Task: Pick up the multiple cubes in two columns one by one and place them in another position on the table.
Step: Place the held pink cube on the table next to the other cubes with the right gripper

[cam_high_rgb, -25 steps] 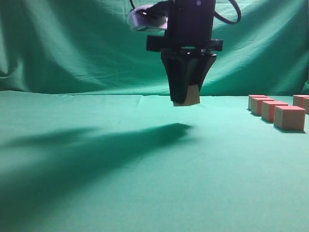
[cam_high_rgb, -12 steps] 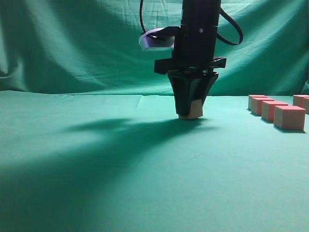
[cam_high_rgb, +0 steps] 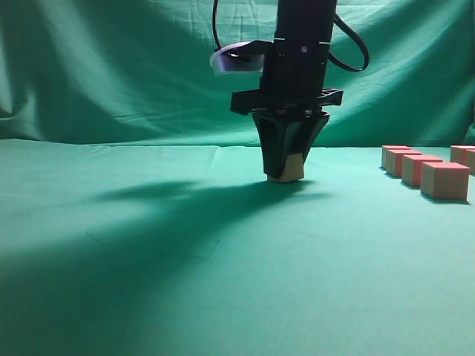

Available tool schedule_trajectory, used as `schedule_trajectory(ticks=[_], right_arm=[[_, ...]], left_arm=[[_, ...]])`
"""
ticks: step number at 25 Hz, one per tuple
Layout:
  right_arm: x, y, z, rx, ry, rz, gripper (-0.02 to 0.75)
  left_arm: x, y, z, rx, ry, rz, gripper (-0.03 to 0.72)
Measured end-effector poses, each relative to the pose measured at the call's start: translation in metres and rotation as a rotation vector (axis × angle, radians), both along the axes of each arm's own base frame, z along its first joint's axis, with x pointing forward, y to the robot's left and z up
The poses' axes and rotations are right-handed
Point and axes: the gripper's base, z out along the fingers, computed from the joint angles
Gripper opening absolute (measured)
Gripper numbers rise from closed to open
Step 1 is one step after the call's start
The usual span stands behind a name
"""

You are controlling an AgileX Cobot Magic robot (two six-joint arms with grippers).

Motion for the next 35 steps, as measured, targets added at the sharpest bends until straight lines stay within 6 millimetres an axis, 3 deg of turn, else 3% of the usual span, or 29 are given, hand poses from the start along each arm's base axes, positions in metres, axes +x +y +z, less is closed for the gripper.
schedule_trajectory(ticks=[26, 27, 32, 35], right_arm=[[-0.0026, -0.001, -0.0006, 0.0, 0.035, -0.063, 0.261], [-0.0027, -0.0011, -0.0006, 0.0, 0.037, -0.065, 0.337], [-0.0029, -0.0012, -0.0006, 0.0, 0.039, -0.073, 0.552], [-0.003, -0.0013, -0.0007, -0.001, 0.041, -0.075, 0.568]], left_arm=[[0.0, 0.0, 0.0, 0.0, 0.0, 0.0, 0.0], [0.0, 0.0, 0.0, 0.0, 0.0, 0.0, 0.0], [0.0, 0.0, 0.0, 0.0, 0.0, 0.0, 0.0], [0.0, 0.0, 0.0, 0.0, 0.0, 0.0, 0.0]])
